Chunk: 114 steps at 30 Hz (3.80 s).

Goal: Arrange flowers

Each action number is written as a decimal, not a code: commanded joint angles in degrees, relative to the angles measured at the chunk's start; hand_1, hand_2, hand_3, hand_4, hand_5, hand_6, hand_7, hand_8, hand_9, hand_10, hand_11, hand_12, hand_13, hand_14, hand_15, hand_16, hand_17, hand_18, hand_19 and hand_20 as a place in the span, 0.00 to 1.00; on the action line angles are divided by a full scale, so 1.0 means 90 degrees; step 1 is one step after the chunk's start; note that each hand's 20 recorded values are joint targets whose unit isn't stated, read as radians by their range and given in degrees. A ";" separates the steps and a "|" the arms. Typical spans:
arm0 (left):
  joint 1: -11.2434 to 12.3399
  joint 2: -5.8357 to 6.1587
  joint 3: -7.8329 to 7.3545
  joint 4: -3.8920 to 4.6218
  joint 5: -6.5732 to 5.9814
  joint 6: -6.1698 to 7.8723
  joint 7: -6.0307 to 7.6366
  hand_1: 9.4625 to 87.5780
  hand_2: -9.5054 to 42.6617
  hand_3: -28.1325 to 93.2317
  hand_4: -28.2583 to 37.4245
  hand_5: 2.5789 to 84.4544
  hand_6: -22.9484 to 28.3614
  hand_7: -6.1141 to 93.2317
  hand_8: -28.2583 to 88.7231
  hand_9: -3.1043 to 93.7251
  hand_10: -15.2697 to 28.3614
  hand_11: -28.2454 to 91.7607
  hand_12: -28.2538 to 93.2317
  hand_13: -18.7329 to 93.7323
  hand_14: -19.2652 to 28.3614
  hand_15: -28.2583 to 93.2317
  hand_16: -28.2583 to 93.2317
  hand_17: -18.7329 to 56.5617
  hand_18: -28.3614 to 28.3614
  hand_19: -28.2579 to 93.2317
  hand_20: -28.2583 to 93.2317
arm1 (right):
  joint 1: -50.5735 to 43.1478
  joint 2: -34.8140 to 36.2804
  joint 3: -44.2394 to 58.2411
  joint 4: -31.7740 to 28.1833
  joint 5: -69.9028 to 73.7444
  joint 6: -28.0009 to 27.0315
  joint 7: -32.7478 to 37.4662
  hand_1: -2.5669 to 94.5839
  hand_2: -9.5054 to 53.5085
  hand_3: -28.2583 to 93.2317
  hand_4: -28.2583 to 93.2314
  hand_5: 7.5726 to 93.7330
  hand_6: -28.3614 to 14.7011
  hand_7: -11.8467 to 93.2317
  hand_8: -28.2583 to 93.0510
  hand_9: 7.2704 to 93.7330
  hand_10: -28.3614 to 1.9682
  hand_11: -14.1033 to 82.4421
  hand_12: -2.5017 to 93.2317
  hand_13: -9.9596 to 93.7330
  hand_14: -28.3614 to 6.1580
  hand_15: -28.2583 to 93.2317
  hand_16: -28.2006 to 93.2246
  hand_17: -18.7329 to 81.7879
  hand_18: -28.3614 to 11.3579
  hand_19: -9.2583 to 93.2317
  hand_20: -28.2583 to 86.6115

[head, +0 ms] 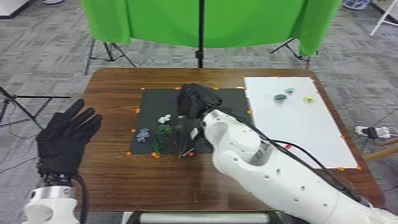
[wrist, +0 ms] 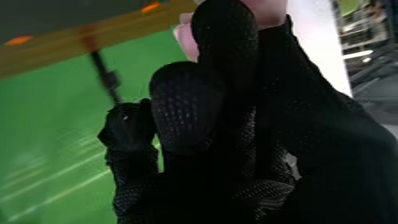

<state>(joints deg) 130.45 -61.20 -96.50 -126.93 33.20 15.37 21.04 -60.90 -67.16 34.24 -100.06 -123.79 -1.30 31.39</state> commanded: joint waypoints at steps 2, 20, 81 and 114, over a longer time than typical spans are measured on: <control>-0.0157 -0.0064 -0.0051 0.0056 0.0127 -0.0156 -0.0334 0.14 0.38 0.87 0.00 0.46 0.66 0.14 0.18 0.39 0.80 0.38 0.33 0.39 0.95 0.54 0.19 0.14 0.95 0.68 0.39 | 0.0035 -0.0617 -0.0198 0.0305 -0.0367 -0.0648 -0.0045 0.59 0.00 0.83 0.00 0.91 0.73 0.29 0.26 1.00 0.72 0.32 0.41 0.81 0.63 0.82 0.41 0.50 0.18 1.00 0.70; -0.0358 -0.0035 0.0030 0.0124 0.0141 -0.0225 -0.0433 0.14 0.38 0.87 0.00 0.46 0.66 0.14 0.18 0.39 0.80 0.38 0.34 0.39 0.96 0.55 0.20 0.14 0.95 0.67 0.41 | 0.0295 -0.0639 -0.0705 0.0584 -0.0861 -0.0651 0.0363 0.51 0.00 0.83 0.00 0.79 0.74 0.25 0.22 0.91 0.68 0.42 0.37 0.76 0.57 0.87 0.38 0.47 0.16 1.00 0.70; -0.0179 -0.0157 0.0057 0.0014 0.0162 -0.0105 -0.0414 0.16 0.36 0.88 0.00 0.47 0.66 0.17 0.17 0.41 0.81 0.44 0.32 0.40 0.97 0.62 0.16 0.15 0.95 0.69 0.40 | 0.0908 0.2102 -0.0496 0.1940 0.0028 -0.0264 0.2249 0.40 0.00 0.90 0.00 0.55 0.76 0.29 0.11 0.62 0.43 0.39 0.18 0.59 0.43 0.83 0.29 0.38 0.16 0.93 0.65; -0.0222 -0.0190 0.0019 0.0032 0.0197 -0.0158 -0.0529 0.16 0.36 0.88 0.00 0.48 0.67 0.18 0.17 0.41 0.82 0.45 0.32 0.40 0.97 0.64 0.16 0.15 0.95 0.70 0.40 | -0.1141 0.0819 0.0560 -0.0575 -0.1835 -0.0088 -0.0681 0.58 0.00 0.82 0.00 0.92 0.72 0.29 0.26 0.98 0.72 0.39 0.38 0.79 0.61 0.84 0.39 0.47 0.18 1.00 0.68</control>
<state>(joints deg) 128.36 -62.39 -96.10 -126.76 34.49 14.20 17.13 -63.53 -56.59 38.30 -101.35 -142.29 1.44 27.73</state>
